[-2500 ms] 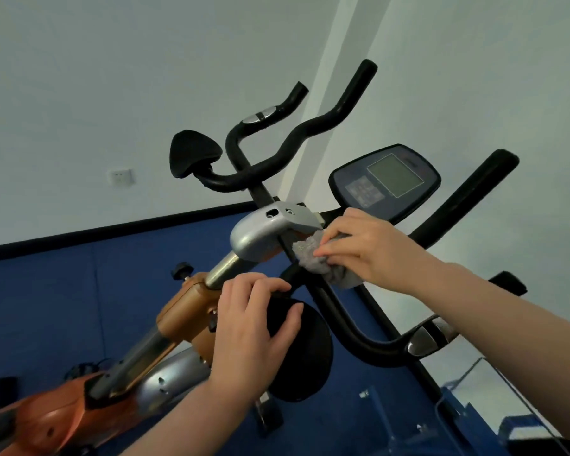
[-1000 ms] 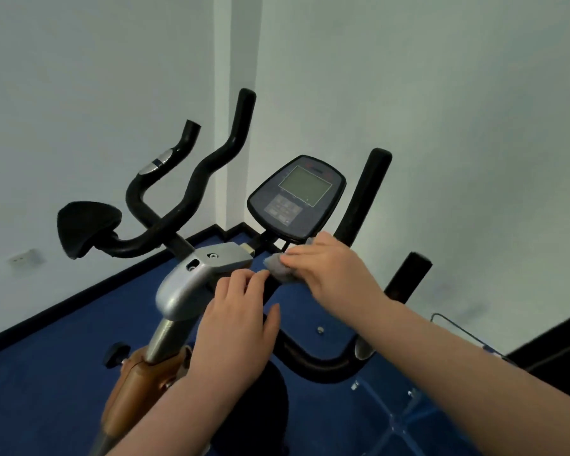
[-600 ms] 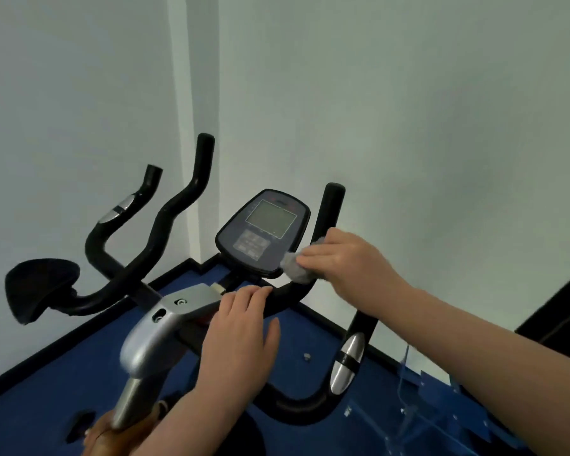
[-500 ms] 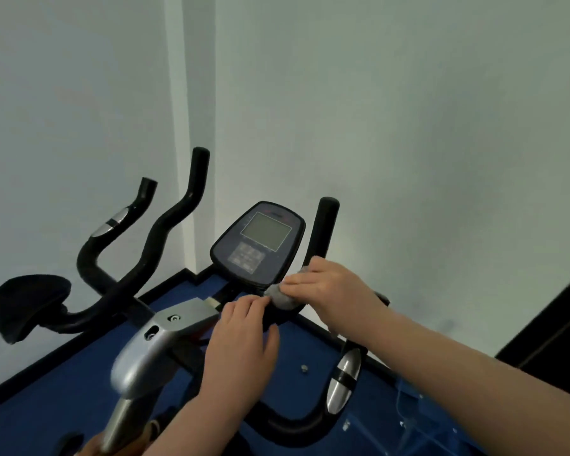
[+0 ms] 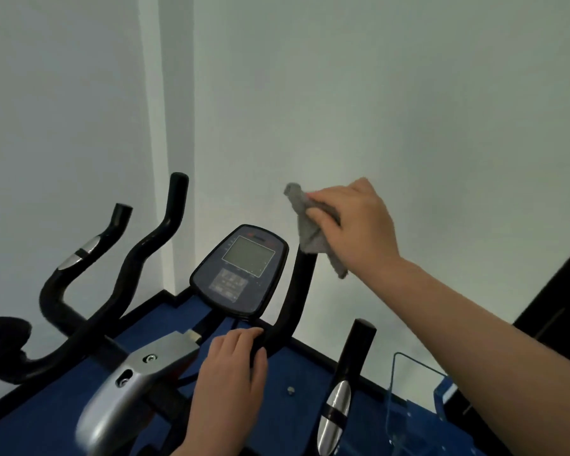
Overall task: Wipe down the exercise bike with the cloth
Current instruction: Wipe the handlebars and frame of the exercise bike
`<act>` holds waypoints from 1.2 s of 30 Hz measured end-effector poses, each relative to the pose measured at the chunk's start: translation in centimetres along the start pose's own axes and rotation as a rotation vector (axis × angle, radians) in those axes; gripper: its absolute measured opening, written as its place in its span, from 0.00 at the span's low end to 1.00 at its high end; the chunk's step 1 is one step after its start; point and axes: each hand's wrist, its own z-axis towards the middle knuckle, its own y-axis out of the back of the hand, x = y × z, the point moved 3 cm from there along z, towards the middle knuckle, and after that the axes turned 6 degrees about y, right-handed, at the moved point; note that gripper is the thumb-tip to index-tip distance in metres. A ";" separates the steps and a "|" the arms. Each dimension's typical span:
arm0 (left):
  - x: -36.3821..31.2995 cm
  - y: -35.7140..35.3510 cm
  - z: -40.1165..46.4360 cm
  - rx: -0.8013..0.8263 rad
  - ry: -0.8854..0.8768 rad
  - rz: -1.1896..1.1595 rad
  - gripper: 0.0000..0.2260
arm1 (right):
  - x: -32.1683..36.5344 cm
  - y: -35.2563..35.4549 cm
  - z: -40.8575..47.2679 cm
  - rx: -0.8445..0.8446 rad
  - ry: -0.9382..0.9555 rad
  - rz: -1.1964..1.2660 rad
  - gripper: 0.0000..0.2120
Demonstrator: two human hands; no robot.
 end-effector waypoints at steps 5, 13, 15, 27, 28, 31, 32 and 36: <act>0.0 0.0 0.2 0.006 0.000 -0.003 0.11 | 1.0 -5.3 -3.6 -0.104 -0.422 0.367 0.09; 0.2 -0.1 0.2 -0.002 -0.015 -0.026 0.11 | 1.6 -7.2 -7.1 -0.427 -0.718 0.542 0.13; 0.2 -0.1 0.3 -0.002 -0.015 -0.034 0.12 | 0.3 -6.8 -6.2 -0.444 -0.733 0.616 0.13; 0.0 0.2 0.4 -0.011 -0.010 0.007 0.12 | 0.9 -10.3 -10.1 -0.284 -0.794 0.642 0.14; 0.1 0.2 0.3 -0.009 -0.012 0.015 0.11 | 0.5 -10.0 -10.1 -0.262 -0.805 0.650 0.13; 0.2 0.2 0.1 -0.004 -0.012 0.017 0.11 | -1.0 -8.8 -8.5 -0.311 -0.827 0.681 0.13; 0.2 0.3 0.1 -0.009 -0.007 0.019 0.11 | -1.1 -8.8 -7.8 -0.326 -0.837 0.716 0.14; 0.1 0.2 0.1 -0.008 -0.004 0.021 0.10 | 0.1 -9.8 -7.9 -0.298 -0.862 0.702 0.14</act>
